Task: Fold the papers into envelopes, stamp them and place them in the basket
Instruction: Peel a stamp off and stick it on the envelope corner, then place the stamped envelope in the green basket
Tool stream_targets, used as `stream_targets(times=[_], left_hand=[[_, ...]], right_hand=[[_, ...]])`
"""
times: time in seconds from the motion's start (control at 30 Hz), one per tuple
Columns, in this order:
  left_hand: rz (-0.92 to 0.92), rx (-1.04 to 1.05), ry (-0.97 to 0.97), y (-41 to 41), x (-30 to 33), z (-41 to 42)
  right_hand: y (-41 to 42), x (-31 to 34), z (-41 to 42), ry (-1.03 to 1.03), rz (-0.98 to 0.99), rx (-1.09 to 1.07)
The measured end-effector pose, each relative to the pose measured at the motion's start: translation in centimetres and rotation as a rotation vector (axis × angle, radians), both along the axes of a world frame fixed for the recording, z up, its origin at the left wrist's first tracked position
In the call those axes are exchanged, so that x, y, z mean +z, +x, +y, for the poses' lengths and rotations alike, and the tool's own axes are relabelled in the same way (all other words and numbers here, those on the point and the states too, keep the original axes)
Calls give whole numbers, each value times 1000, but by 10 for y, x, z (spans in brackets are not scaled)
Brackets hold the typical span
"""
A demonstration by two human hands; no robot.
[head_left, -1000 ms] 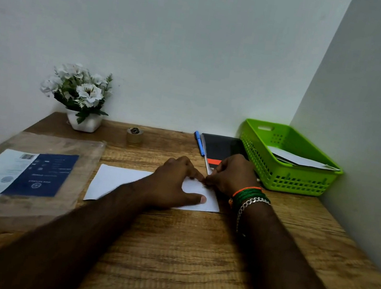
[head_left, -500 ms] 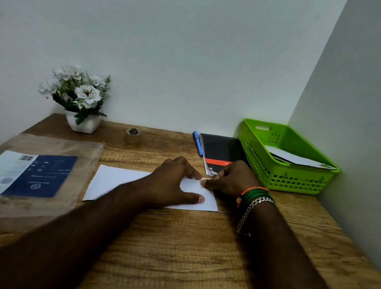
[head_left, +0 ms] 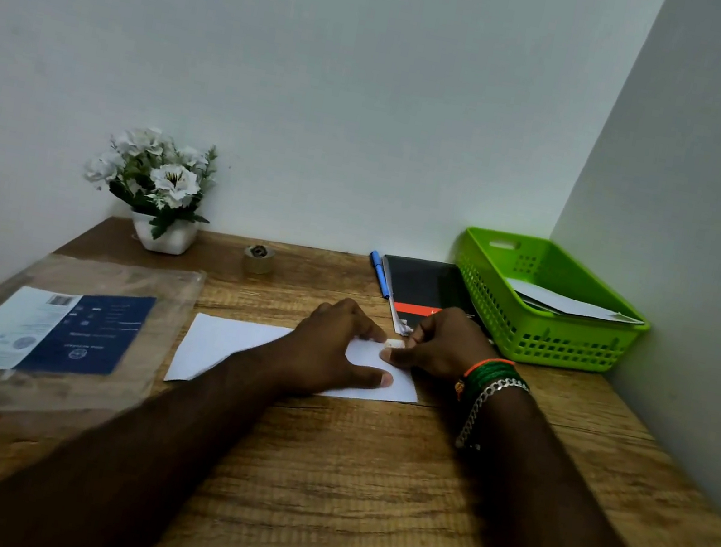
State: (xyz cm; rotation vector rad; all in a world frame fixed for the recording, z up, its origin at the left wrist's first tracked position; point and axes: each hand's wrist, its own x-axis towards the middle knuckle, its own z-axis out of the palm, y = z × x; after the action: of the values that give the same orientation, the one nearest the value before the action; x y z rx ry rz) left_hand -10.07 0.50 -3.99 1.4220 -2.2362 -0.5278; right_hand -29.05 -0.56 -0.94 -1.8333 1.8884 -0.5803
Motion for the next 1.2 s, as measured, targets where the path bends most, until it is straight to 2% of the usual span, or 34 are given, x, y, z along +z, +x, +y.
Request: stream_targets(times=[0.5,0.77,0.9,1.03,1.1,1.17,1.2], left_hand=[[-51,27,-11,-2,1,6],[-38,40,12,-4,3,7],[-39,56,18,-5,7,12],[-37,73,30,-6,15,36],[0,187,-88,0,17,54],[29,467,-221,16,22,71],[10,608,-200,29,24,79]], right_hand=[[8,-8,5,-162,55,-174],[-4,-4,1,-39,34,-6],[-8,0,13,28,-69,61],[-7,-5,39,-124,-229,-75],[-9,-7,50,-199,-278,-148],[-9,-8,57,-198,-289,-165],[-8,-8,61,-190,-273,-158]])
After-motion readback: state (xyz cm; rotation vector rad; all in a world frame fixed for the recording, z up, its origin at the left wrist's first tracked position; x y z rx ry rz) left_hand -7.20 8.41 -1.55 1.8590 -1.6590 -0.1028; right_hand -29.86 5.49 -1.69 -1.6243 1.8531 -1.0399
